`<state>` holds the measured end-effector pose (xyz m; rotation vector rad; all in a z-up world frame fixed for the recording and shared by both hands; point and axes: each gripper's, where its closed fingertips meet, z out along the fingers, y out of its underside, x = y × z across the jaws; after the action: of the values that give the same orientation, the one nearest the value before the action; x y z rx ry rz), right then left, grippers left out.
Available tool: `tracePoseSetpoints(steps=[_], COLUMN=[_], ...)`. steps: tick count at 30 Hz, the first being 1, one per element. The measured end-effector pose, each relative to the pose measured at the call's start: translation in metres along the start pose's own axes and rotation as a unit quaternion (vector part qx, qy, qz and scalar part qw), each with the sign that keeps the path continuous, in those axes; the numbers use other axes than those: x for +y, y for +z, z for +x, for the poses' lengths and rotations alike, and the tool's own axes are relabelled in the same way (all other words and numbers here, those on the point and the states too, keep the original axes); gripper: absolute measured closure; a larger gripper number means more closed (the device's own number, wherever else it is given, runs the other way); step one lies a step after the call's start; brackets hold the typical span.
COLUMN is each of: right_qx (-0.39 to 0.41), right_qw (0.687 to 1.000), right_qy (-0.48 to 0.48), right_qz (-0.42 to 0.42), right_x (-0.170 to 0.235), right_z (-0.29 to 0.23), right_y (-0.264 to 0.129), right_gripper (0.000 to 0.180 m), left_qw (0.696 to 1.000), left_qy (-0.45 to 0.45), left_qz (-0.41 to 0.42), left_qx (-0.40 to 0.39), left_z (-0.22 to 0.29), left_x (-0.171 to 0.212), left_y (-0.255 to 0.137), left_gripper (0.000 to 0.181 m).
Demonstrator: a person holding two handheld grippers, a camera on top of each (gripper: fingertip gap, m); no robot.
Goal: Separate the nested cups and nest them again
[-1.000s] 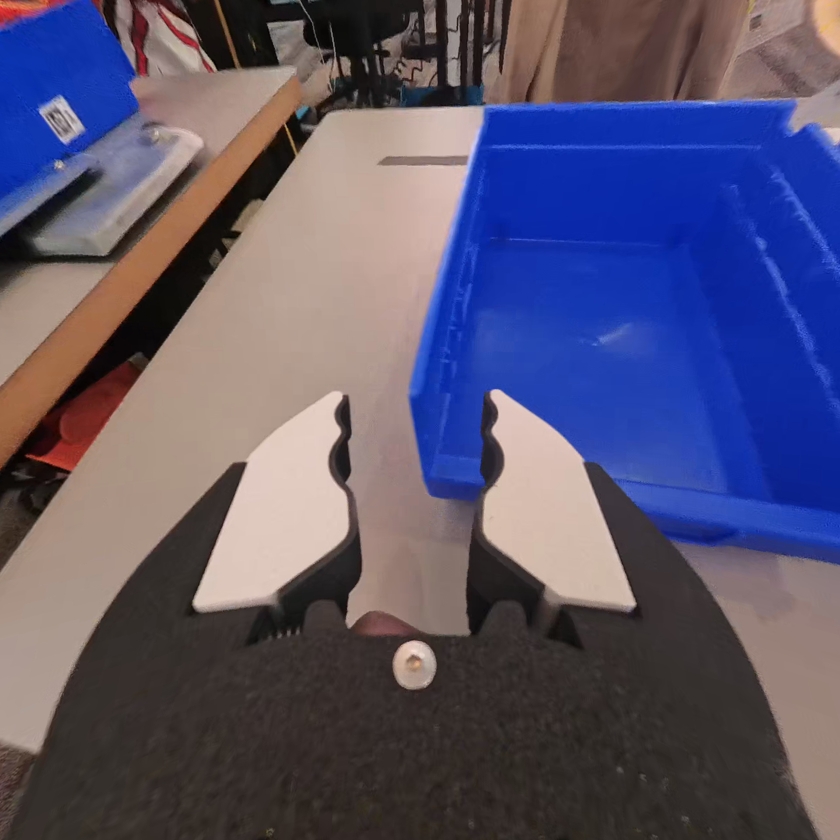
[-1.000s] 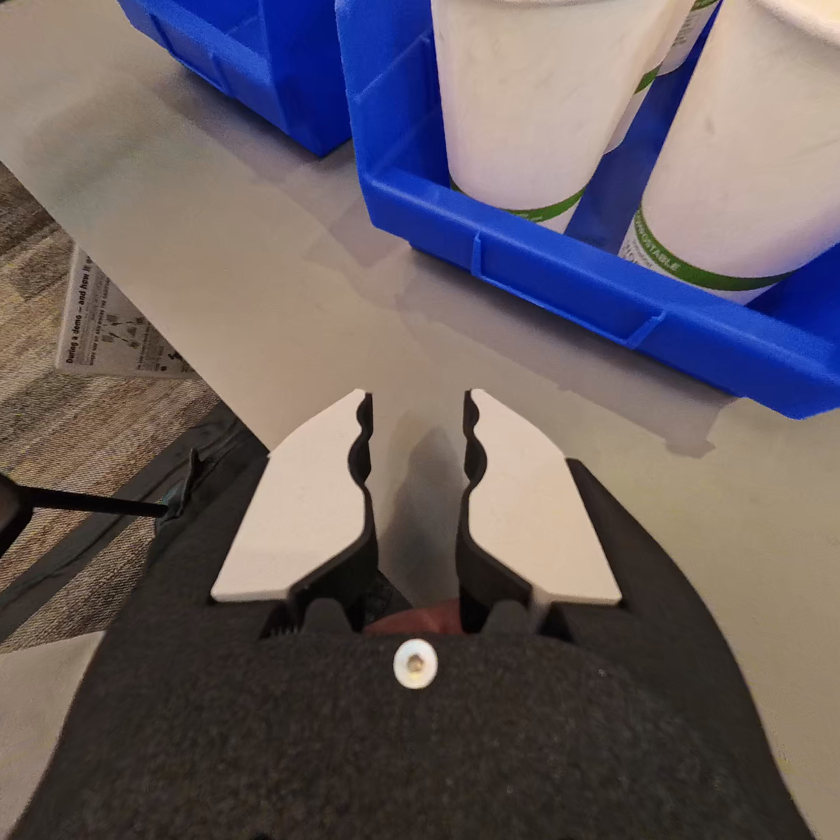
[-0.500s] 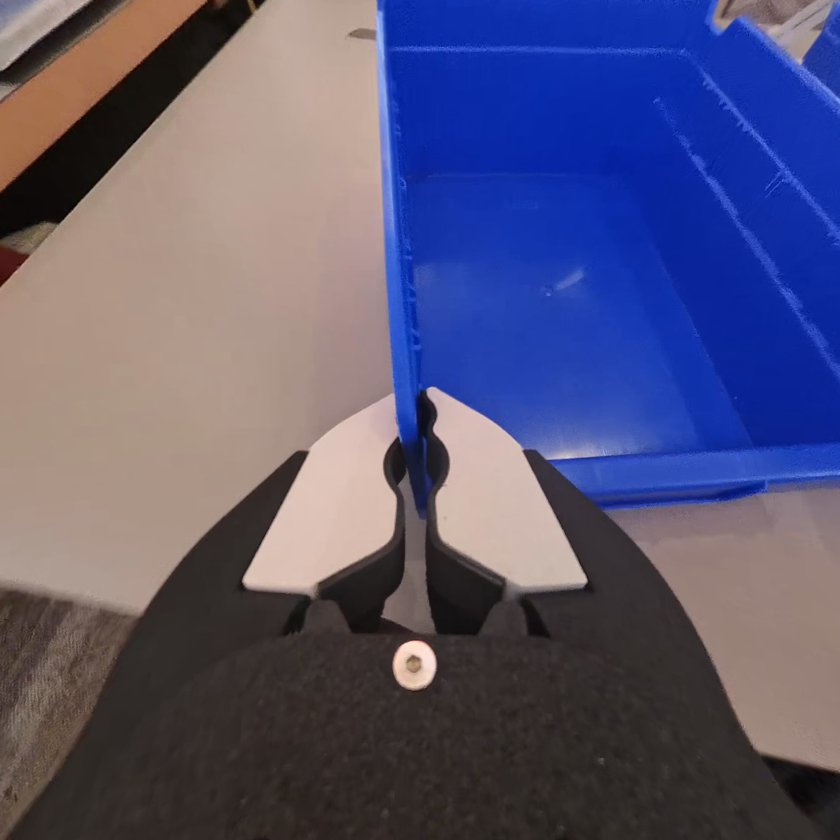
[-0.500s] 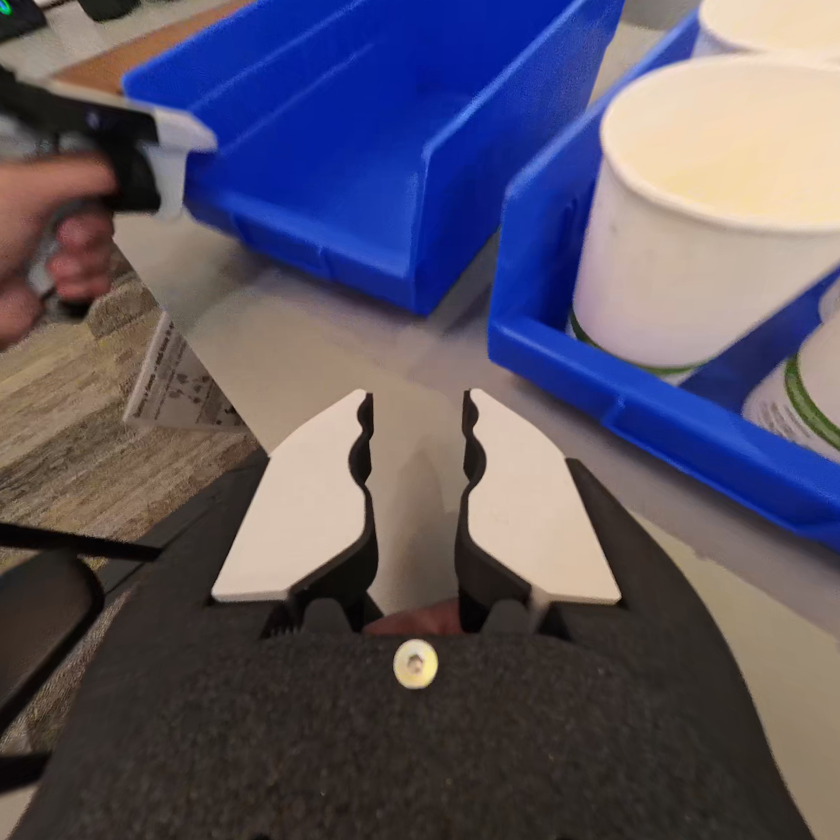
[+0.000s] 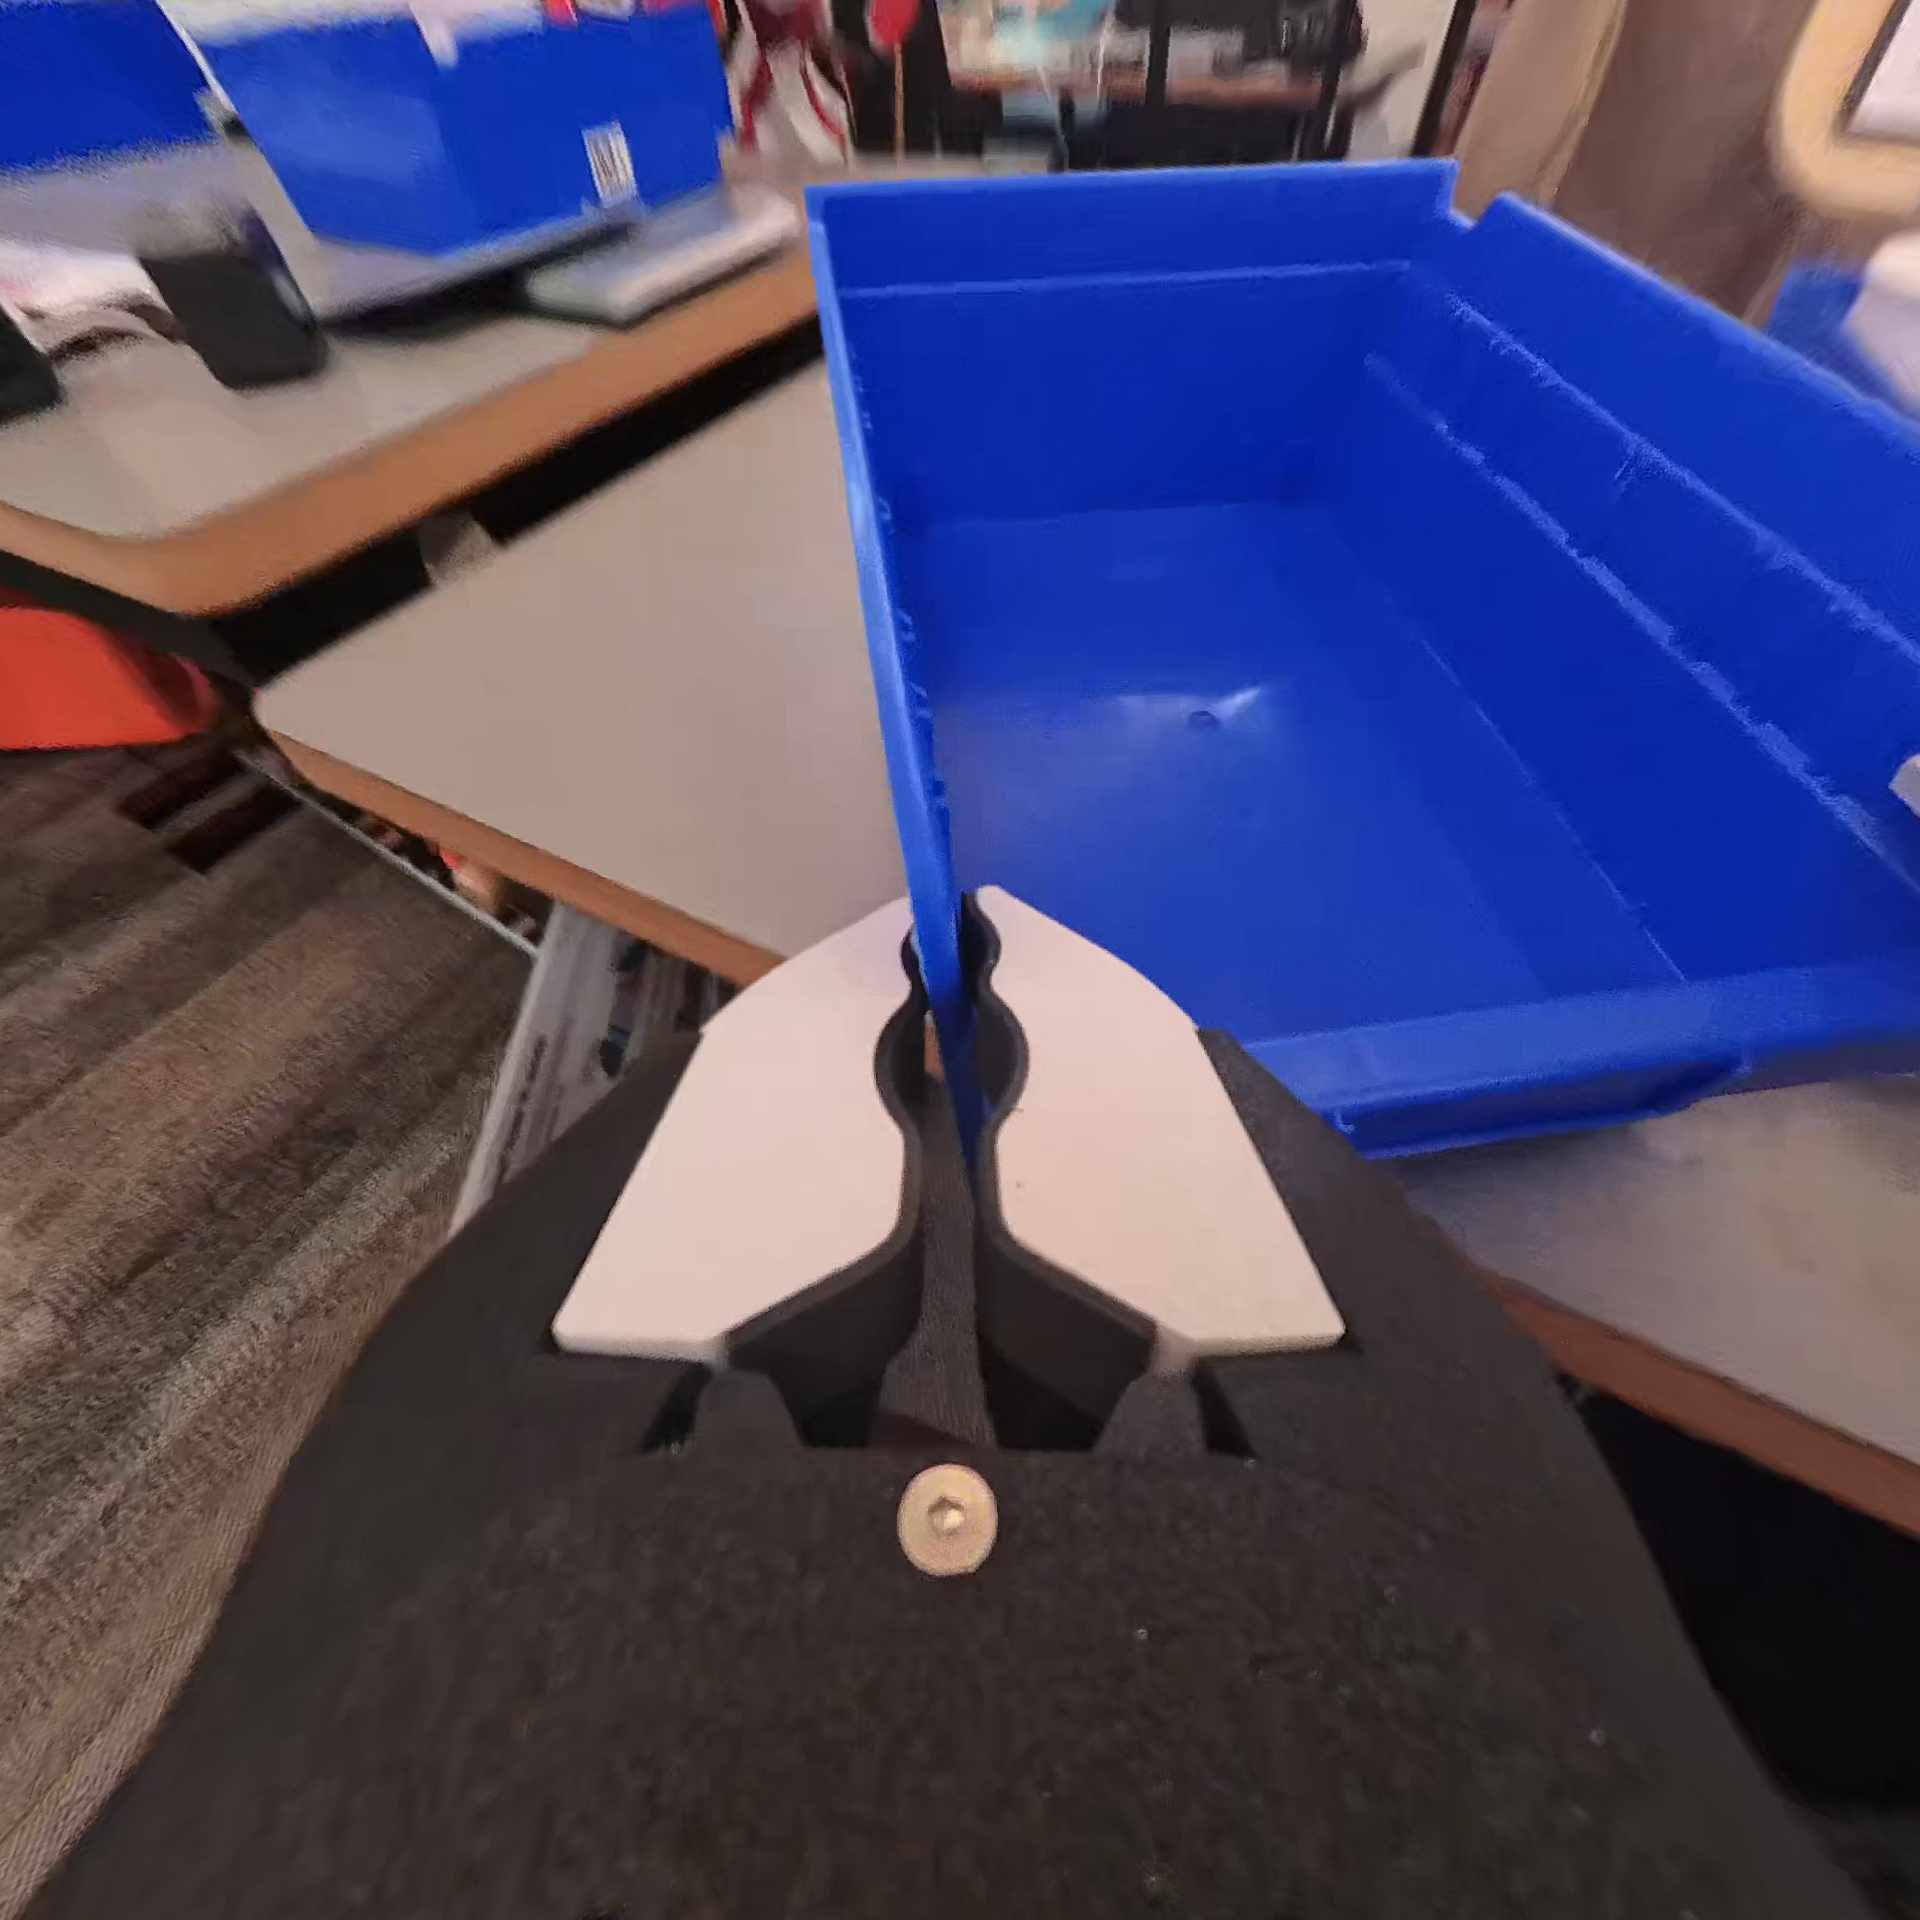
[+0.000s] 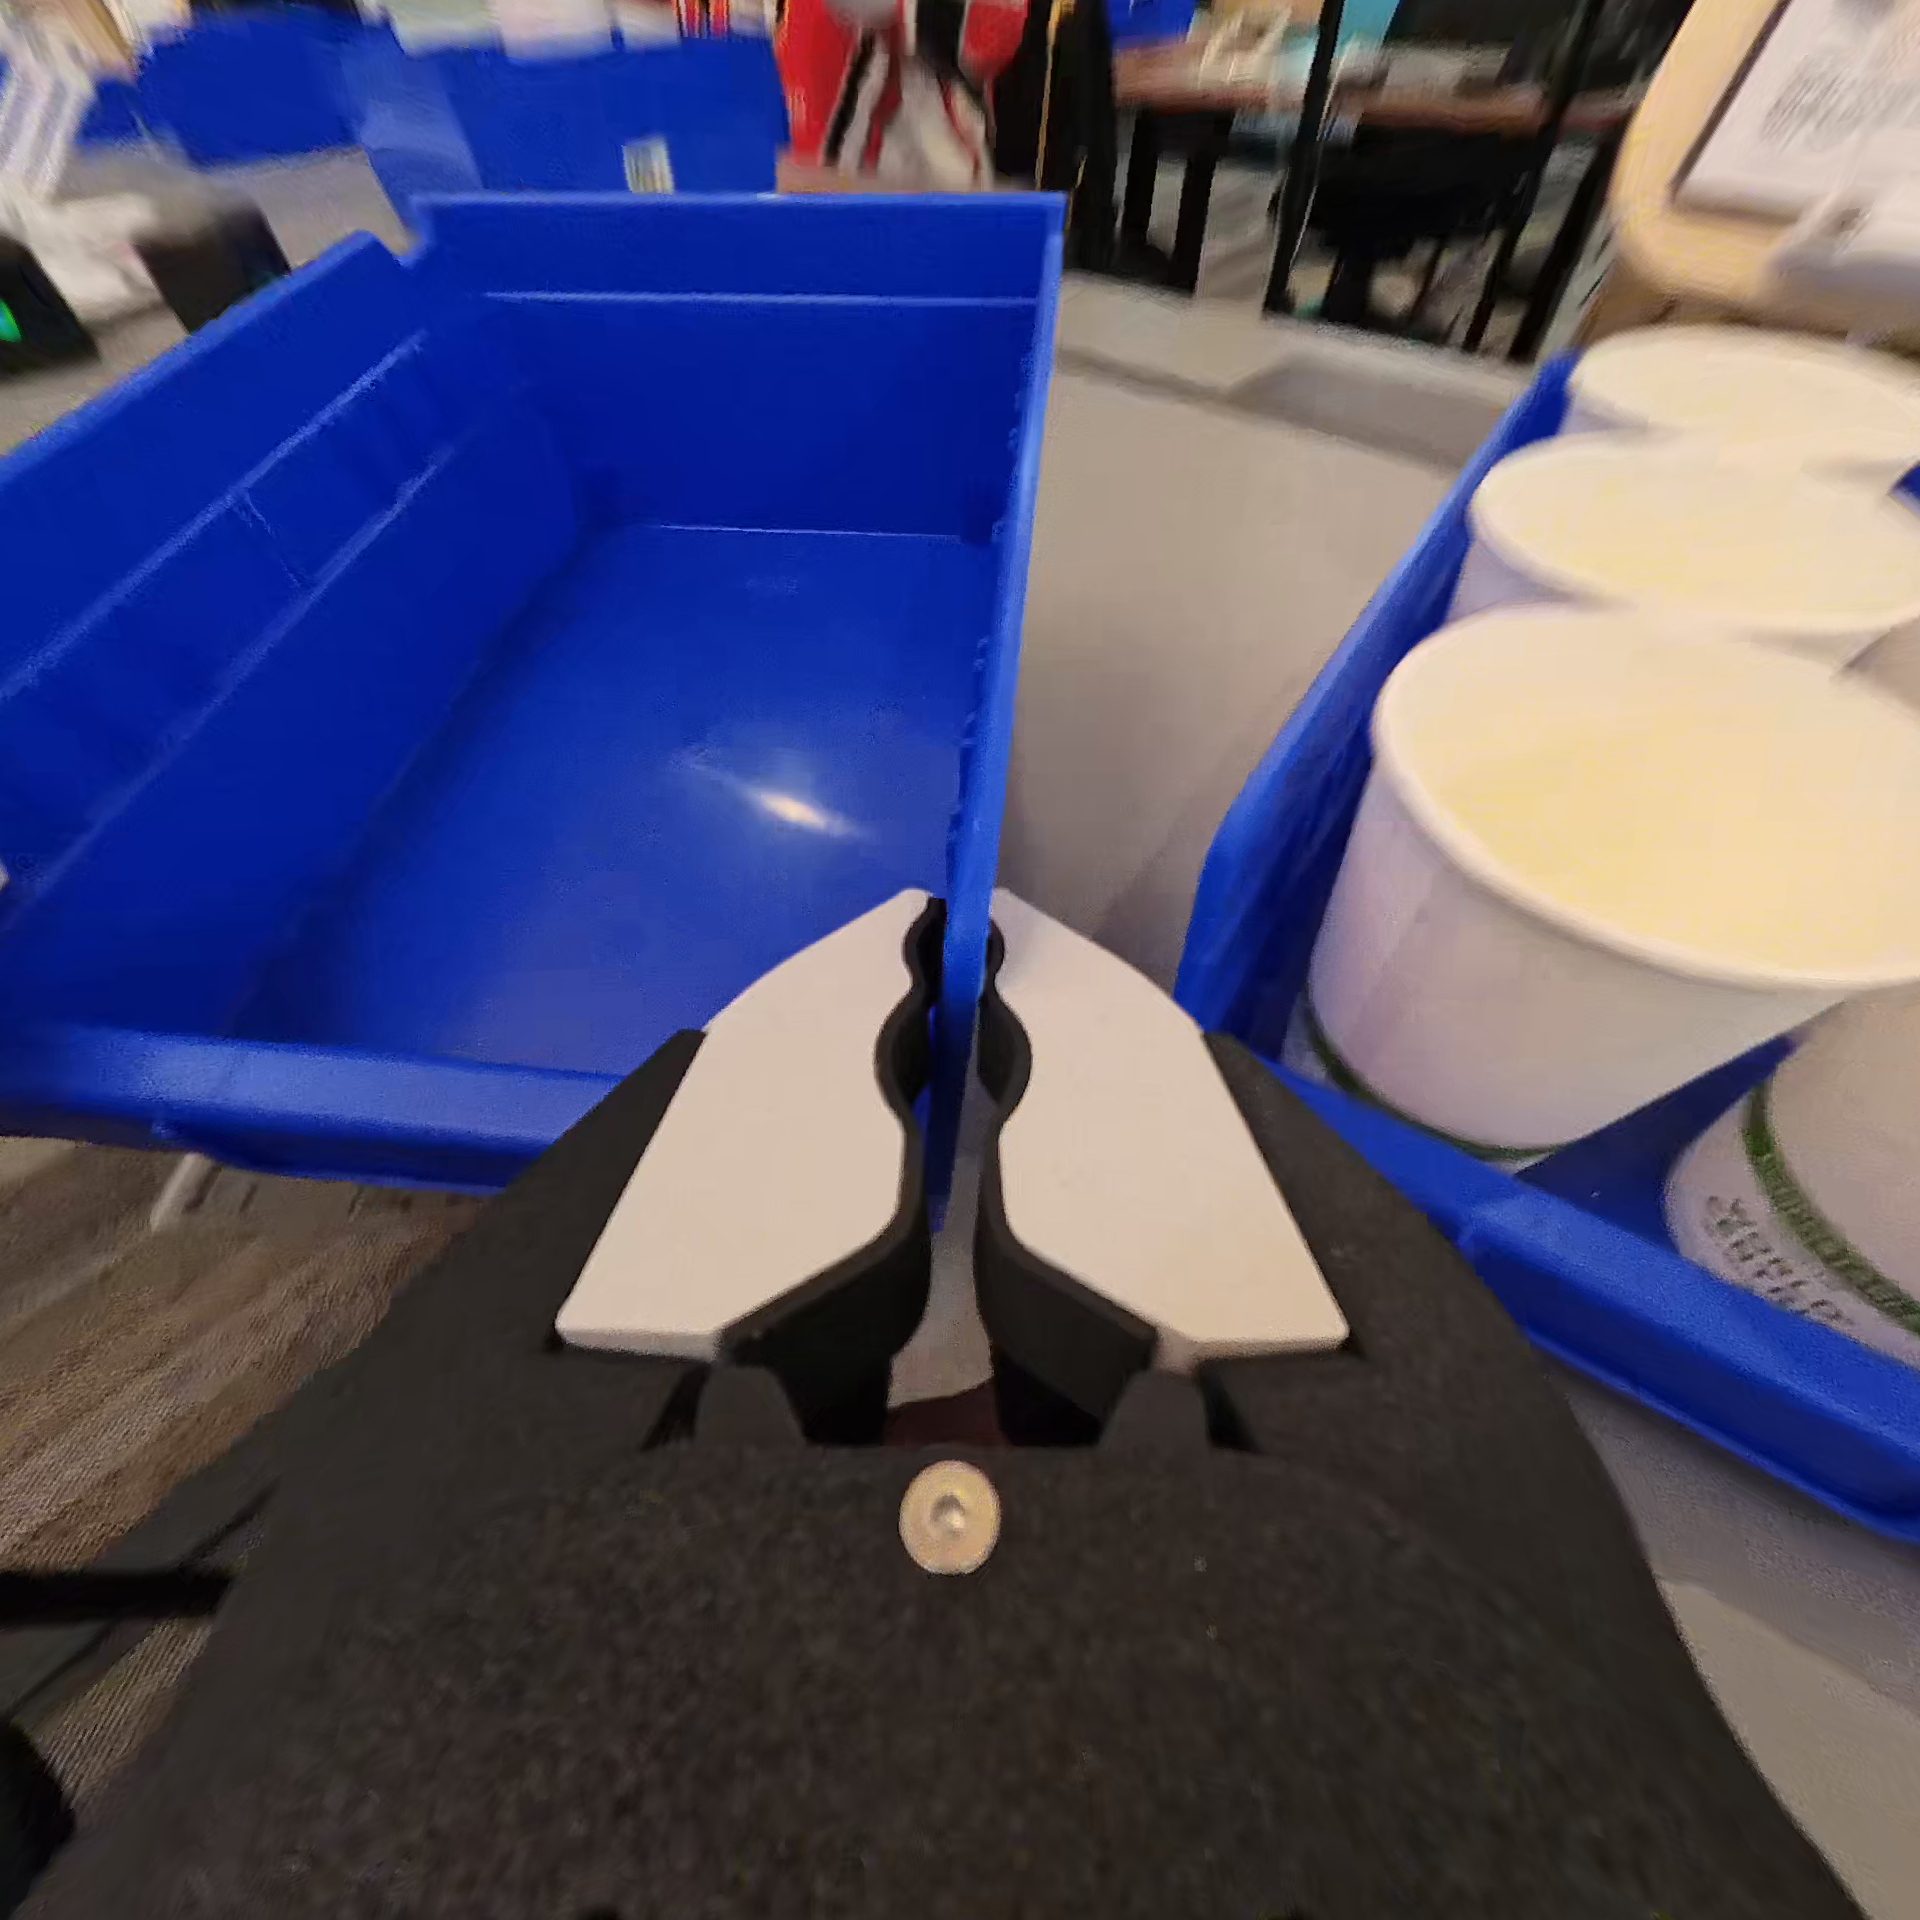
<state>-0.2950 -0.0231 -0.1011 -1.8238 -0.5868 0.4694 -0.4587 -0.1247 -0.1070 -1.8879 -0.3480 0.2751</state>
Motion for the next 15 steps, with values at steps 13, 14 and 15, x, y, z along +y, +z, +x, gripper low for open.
tracePoseSetpoints(steps=[13, 14, 15], right_qx=[0.173, 0.201, 0.227], right_qw=[0.963, 0.956, 0.95], right_qy=[-0.02, -0.02, -0.02], right_qz=[0.206, 0.212, 0.215], right_x=[-0.182, -0.185, -0.185], right_z=[0.162, 0.184, 0.206], right_y=[-0.152, -0.171, -0.19], right_gripper=[0.176, 0.176, 0.176], left_qw=[0.966, 0.961, 0.955], left_qy=[0.051, 0.054, 0.054], left_qz=[0.211, 0.217, 0.222], left_qx=[0.143, 0.165, 0.19], left_z=[0.172, 0.199, 0.227], left_x=[-0.207, -0.215, -0.221], left_y=[-0.044, -0.047, -0.05], left_gripper=[0.177, 0.177, 0.177])
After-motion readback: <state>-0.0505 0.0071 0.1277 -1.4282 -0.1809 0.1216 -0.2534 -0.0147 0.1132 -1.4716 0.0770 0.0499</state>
